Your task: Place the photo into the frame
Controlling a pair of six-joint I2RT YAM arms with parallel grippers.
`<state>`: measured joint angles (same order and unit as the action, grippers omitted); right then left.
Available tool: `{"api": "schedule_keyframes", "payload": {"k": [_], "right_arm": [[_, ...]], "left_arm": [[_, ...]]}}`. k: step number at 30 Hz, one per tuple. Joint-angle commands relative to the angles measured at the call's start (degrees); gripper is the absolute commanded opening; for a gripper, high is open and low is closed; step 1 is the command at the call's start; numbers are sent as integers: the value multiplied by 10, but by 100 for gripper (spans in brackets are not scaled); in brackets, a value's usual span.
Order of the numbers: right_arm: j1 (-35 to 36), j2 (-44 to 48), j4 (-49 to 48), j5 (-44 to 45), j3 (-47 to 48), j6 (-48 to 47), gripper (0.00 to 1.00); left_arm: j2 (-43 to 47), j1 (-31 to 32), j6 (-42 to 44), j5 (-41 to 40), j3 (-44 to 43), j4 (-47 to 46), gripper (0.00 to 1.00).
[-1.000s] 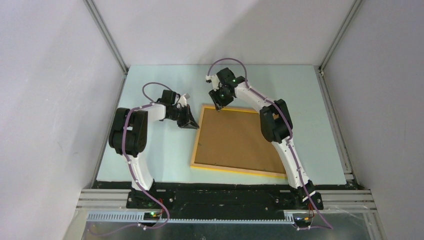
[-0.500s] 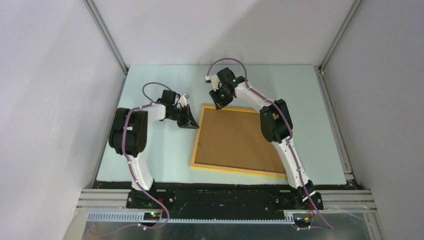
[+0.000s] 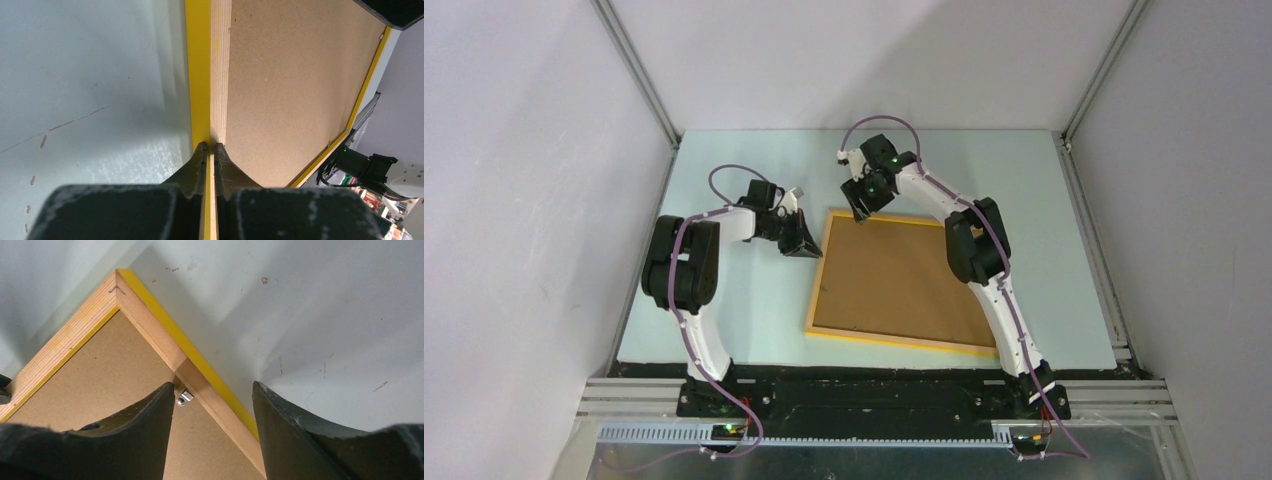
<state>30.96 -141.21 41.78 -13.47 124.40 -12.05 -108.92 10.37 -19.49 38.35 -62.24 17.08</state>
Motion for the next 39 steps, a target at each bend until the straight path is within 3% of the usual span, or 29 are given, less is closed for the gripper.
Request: {"api": "schedule_keyframes", "payload": {"k": [1, 4, 9, 11, 20, 26, 31, 39], "right_arm": [[-12, 32, 2, -16, -1, 16, 64], [-20, 57, -4, -20, -22, 17, 65], [-40, 108, -19, -28, -74, 11, 66], [-48, 123, -19, -32, -87, 6, 66], [-83, 235, -35, -59, -206, -16, 67], [-114, 341, -49, -53, -322, -44, 67], [-153, 401, -48, -48, -417, -54, 66], [-222, 491, -51, -35, -556, -40, 64]], "left_arm": [[0, 9, 31, -53, 23, 39, 0], [16, 9, 39, -65, 23, 39, 8], [43, 9, 54, -90, 23, 42, 43], [58, 10, 68, -96, 20, 46, 52], [145, 24, 180, -133, 34, 86, 75], [166, 65, 236, -175, 57, 129, 76], [154, 104, 242, -215, 60, 131, 74], [124, 113, 231, -216, 48, 131, 70]]}}
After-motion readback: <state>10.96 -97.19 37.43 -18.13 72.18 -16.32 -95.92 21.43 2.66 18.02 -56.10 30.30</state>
